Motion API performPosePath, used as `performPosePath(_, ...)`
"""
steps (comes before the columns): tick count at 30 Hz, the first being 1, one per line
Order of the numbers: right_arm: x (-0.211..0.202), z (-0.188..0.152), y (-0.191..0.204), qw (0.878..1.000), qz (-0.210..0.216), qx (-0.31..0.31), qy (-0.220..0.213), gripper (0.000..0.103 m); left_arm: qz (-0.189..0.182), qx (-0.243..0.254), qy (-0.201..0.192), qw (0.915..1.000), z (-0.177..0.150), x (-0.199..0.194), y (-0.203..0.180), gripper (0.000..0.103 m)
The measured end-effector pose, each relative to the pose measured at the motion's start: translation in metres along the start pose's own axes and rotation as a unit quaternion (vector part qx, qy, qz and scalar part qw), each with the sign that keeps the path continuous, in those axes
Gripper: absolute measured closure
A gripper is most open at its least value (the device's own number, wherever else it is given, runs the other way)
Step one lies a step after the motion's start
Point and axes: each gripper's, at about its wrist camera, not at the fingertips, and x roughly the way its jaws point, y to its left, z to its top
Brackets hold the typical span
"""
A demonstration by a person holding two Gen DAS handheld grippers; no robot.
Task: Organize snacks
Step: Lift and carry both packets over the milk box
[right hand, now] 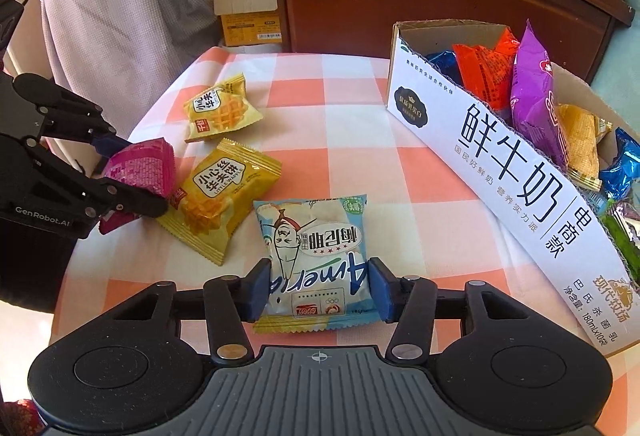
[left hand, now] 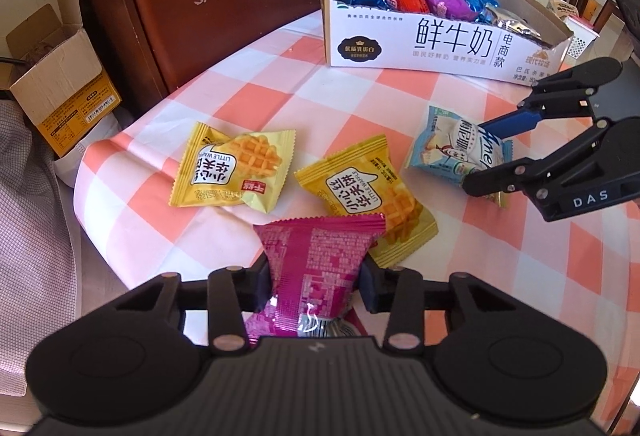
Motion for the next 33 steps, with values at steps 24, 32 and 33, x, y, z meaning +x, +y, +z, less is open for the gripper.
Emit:
performPosePath(24, -0.032, 0.012, -0.001, 0.998, -0.021, -0.009, -0.067, 0.053, 0.039, -0.006, -0.099, 0.9944, 0.040, -0.025, -0.023, 0.063)
performPosePath(32, -0.044, 0.016, -0.009, 0.996, -0.030, -0.003, -0.088, 0.053, 0.040, -0.008, -0.119, 0.9921, 0.057, -0.027, -0.033, 0.063)
performPosePath(33, -0.045, 0.016, -0.010, 0.995, -0.031, -0.002, -0.090, 0.053, 0.039, -0.010, -0.121, 0.9918, 0.059, -0.027, -0.034, 0.063)
